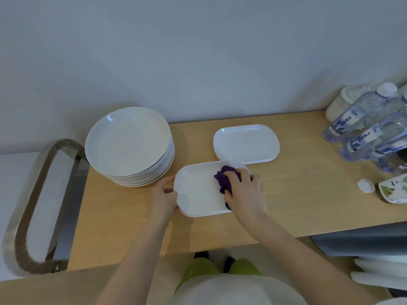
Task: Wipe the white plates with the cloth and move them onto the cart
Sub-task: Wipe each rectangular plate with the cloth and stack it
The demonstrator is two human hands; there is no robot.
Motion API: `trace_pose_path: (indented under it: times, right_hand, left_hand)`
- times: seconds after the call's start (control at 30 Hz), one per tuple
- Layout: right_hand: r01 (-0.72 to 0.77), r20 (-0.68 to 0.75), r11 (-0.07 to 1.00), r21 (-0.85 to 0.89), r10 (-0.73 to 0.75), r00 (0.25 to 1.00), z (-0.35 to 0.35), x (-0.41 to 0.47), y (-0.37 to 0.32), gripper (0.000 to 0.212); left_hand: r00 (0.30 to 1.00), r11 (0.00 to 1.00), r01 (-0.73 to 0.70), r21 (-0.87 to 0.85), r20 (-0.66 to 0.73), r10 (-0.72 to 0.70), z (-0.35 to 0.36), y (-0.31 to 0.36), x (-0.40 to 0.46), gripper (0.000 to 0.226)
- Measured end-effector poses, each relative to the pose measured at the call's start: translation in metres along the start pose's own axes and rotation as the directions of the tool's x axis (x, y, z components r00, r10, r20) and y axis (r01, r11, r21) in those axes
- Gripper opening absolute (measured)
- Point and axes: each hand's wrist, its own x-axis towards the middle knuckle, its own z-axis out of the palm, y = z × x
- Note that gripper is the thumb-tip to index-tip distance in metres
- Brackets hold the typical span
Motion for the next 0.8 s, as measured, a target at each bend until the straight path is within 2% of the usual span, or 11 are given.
trace_pose_path:
  times: [0.1, 0.23, 0.3, 0.43, 0.5, 0.6, 0.7, 0.8]
  right_hand:
    - [-0.026, -0.064, 1.0, -0.013, 0.025, 0.998, 0.001, 0.011, 0.005, 0.043]
    - [-0.061, -0.081, 0.993, 0.098, 0.069, 0.994, 0.007, 0.031, -0.023, 0.044]
    - [-0.011, -0.076, 0.995, 0.102, 0.019, 0.997, 0.009, 0.038, -0.04, 0.042]
    - [0.22, -0.045, 0.964, 0.149, -0.216, 0.975, 0.013, 0.034, -0.081, 0.041]
    - [0.307, -0.037, 0.938, 0.163, -0.305, 0.952, 0.018, 0.025, -0.096, 0.039]
    - [0.326, -0.046, 0.935, 0.141, -0.323, 0.945, 0.022, 0.023, -0.097, 0.038]
    - [0.35, -0.029, 0.932, 0.095, -0.349, 0.937, 0.017, 0.034, -0.084, 0.038]
    - [0.276, -0.028, 0.959, 0.066, -0.275, 0.961, 0.009, 0.043, -0.071, 0.039]
  left_hand:
    - [1.0, 1.0, 0.01, 0.022, -0.002, -0.01, -0.002, -0.001, 0.003, 0.043]
    - [1.0, 0.999, -0.008, 0.051, 0.004, 0.008, -0.003, -0.002, 0.005, 0.042]
    - [1.0, 0.998, -0.016, 0.06, 0.006, 0.016, -0.004, -0.002, 0.005, 0.043]
    - [1.0, 0.998, -0.003, 0.069, 0.014, 0.002, -0.006, -0.001, 0.007, 0.041]
    - [1.0, 0.999, -0.001, 0.051, 0.031, -0.001, -0.006, -0.001, 0.007, 0.048]
    - [1.0, 1.0, 0.005, 0.03, 0.026, -0.006, -0.005, -0.002, 0.006, 0.05]
    - [1.0, 1.0, -0.013, 0.02, 0.009, 0.013, -0.003, -0.004, 0.005, 0.038]
    - [1.0, 1.0, -0.017, -0.001, 0.004, 0.017, -0.002, -0.004, 0.002, 0.03]
